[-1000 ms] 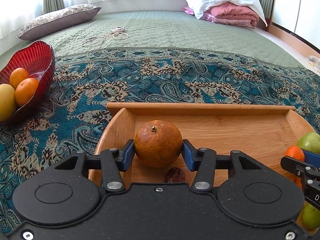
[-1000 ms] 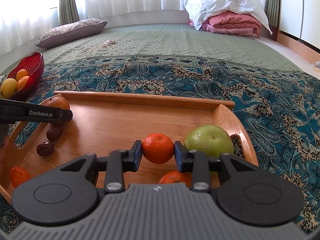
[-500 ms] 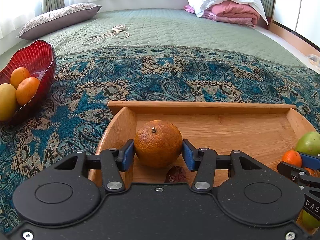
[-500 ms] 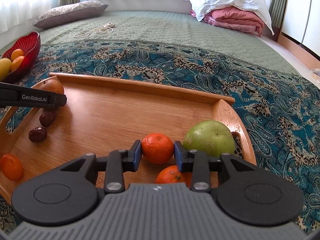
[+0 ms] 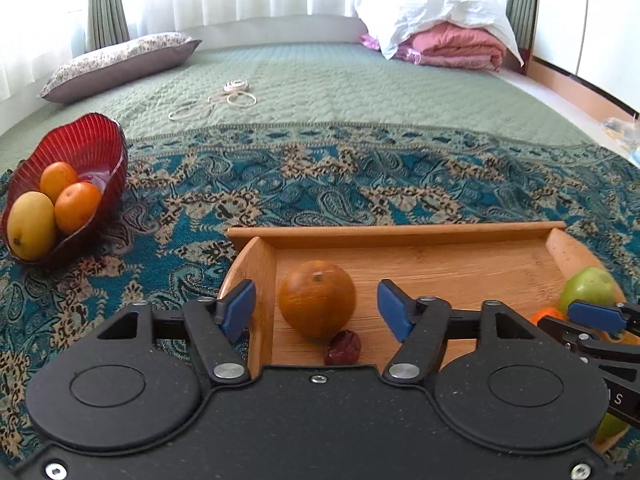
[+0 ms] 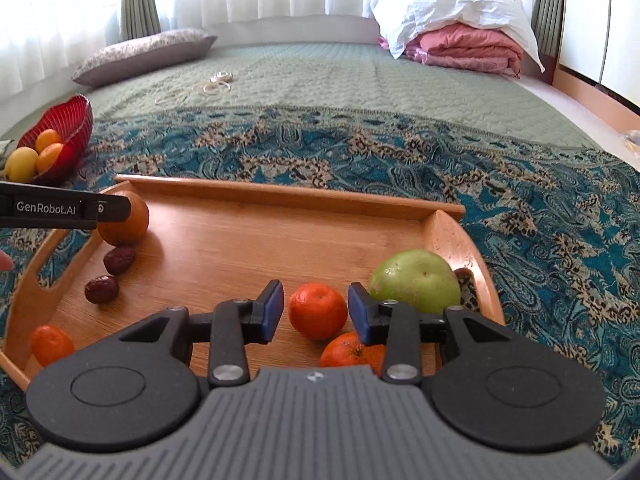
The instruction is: Organize fruits
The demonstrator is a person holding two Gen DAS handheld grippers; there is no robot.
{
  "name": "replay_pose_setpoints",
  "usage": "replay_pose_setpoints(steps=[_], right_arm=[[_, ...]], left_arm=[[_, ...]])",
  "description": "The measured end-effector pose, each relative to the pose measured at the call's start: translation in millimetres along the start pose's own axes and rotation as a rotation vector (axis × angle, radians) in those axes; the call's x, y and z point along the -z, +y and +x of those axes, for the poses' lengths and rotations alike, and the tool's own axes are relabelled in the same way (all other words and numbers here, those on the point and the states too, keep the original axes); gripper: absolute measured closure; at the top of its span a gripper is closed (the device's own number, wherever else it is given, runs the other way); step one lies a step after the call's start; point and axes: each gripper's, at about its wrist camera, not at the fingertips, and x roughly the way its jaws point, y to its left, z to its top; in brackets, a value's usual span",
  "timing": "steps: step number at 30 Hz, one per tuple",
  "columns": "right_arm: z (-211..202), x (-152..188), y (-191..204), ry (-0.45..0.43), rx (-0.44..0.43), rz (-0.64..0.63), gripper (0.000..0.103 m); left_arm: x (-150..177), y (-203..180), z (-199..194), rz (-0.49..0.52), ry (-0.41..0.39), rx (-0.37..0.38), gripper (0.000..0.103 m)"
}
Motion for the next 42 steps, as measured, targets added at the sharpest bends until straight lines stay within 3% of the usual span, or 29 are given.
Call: replay_pose_setpoints(steps=[3,10,18,32,42], right_arm=[[-12.9,-0.2,0.2,-0.037,-0.003,0.003,0.045],[-48.4,10.9,1.1,-0.129,0.002,0.019,0.031],[-85.4,38.7,4.9,-0.22,0.012,0.006,0.016],[-111.0,88.6,10.5,-0.246,0.043,-0.018,0.004],[-104.9,118.5,8.6,-0.221,0.081,0.009,0.0]], left_arm=[[4.3,-0.3,-17.6,-0.01,-0.029,0.013,0.027],[26.0,-2.7,-62.4,-0.025,-0.091,0.029,0.013],[65.5,-10.0,-99.9,0.015,-0.126,0.027,0.01],[117.7,-14.2,-125.6,-0.033,-0.116,0.024,0.007],[150.0,-24.0,-117.1,0.016,-0.08,-0.015,0.006]])
